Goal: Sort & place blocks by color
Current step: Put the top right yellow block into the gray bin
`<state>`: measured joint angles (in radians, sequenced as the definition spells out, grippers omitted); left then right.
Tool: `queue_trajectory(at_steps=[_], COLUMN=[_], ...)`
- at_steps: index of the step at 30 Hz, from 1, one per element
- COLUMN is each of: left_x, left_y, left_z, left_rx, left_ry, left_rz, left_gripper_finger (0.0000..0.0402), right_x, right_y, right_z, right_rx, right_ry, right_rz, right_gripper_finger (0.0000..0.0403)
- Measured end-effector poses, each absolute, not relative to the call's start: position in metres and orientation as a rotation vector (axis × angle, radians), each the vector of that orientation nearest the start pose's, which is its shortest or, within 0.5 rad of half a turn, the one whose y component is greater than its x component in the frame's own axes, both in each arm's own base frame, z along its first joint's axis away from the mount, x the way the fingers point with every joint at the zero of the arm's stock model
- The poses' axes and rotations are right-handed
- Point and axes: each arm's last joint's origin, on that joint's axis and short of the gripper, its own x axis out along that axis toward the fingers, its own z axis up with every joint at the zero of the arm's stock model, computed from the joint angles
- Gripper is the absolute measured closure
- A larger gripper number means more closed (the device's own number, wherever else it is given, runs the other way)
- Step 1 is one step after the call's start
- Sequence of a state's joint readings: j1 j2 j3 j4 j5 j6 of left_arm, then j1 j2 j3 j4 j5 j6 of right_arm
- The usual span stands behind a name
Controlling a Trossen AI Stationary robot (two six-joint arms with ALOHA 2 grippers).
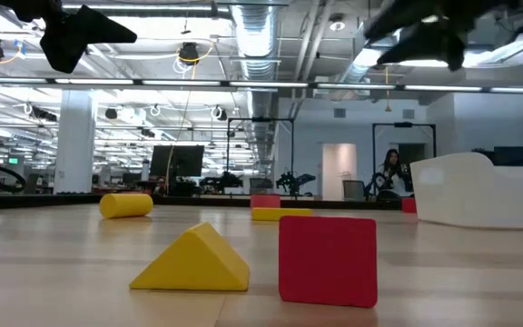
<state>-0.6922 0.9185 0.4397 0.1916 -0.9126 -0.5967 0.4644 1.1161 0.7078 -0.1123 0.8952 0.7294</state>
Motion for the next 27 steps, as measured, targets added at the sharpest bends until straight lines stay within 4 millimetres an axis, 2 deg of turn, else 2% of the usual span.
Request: queue_trajectory(at_steps=[4, 12, 19, 27], left_x=[0.158, 0.161, 0.176, 0.194], left_y=[-0.101, -0.102, -0.098, -0.078], left_z=[0.23, 0.225, 0.21, 0.176], left_rx=[-0.408, -0.432, -0.436, -0.519], left_ry=[0.121, 0.132, 0.204, 0.453], left_rz=[0.279, 0.296, 0.334, 0.387], left_gripper_finger=[0.0159, 0.0159, 0.0159, 0.0182], right_x=[0.235, 0.267, 0.273, 0.272], right_y=[0.084, 0.078, 0.07, 0.069], right_z=[0.255, 0.232, 0.227, 0.229], right_rx=[0.313, 0.27, 0.278, 0.271], right_ry=[0.172, 0.197, 0.223, 0.222], right_rz=[-0.506, -0.477, -0.449, -0.448], right_gripper_finger=[0.0148, 0.0148, 0.0148, 0.0148])
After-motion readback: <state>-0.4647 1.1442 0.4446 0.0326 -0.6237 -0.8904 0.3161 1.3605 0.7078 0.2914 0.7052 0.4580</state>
